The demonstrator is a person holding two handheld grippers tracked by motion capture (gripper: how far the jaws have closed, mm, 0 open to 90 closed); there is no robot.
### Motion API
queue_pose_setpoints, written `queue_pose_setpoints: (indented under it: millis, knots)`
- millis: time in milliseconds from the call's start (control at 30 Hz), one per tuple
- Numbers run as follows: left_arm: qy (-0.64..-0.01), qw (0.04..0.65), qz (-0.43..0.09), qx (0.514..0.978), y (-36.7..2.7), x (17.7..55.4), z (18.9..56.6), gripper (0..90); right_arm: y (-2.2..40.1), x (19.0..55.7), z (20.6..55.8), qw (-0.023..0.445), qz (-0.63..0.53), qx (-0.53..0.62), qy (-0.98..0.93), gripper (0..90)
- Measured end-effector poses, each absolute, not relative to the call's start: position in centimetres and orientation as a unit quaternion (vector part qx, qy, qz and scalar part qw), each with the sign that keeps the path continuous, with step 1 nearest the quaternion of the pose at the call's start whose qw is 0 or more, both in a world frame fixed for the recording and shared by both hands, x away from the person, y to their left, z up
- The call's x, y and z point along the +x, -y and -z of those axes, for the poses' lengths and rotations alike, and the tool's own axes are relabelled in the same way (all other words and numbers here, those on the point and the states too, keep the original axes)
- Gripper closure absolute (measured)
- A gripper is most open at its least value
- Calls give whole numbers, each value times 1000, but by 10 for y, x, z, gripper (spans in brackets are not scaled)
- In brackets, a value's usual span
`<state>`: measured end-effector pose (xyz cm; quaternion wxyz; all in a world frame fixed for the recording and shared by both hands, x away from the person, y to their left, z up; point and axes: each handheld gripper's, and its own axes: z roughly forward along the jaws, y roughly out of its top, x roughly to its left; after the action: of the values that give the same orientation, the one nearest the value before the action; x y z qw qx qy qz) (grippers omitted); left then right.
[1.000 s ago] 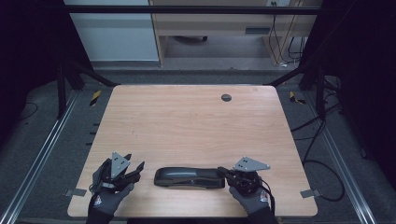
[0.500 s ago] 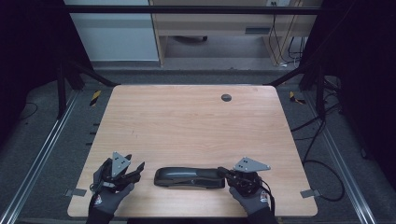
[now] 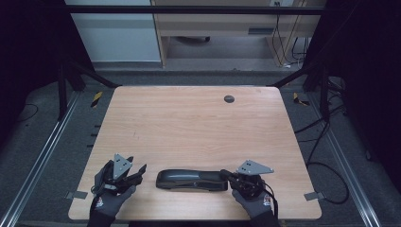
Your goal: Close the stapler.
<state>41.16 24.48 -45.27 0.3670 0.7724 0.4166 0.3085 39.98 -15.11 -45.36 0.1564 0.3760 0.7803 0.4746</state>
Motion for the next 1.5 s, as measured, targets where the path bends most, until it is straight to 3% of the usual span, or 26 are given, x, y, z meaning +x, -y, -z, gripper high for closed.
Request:
queue_pose_setpoints:
  millis: [333,667,833,1133,1500]
  knots:
    - [-416,367,-305,774,-245,412,453,424,154,398,444,156,-513,366,-761,900]
    - [-417,362,-303,777,-247,414,456,417,158,401,441,178,-509,374,-754,836]
    - [-420,358,-302,777,-249,416,458,413,176,406,442,215,-496,400,-740,737]
    - [-431,352,-293,778,-258,423,462,419,205,421,460,239,-456,446,-732,561]
    - [-448,341,-288,774,-271,430,466,476,243,434,475,244,-413,505,-718,462]
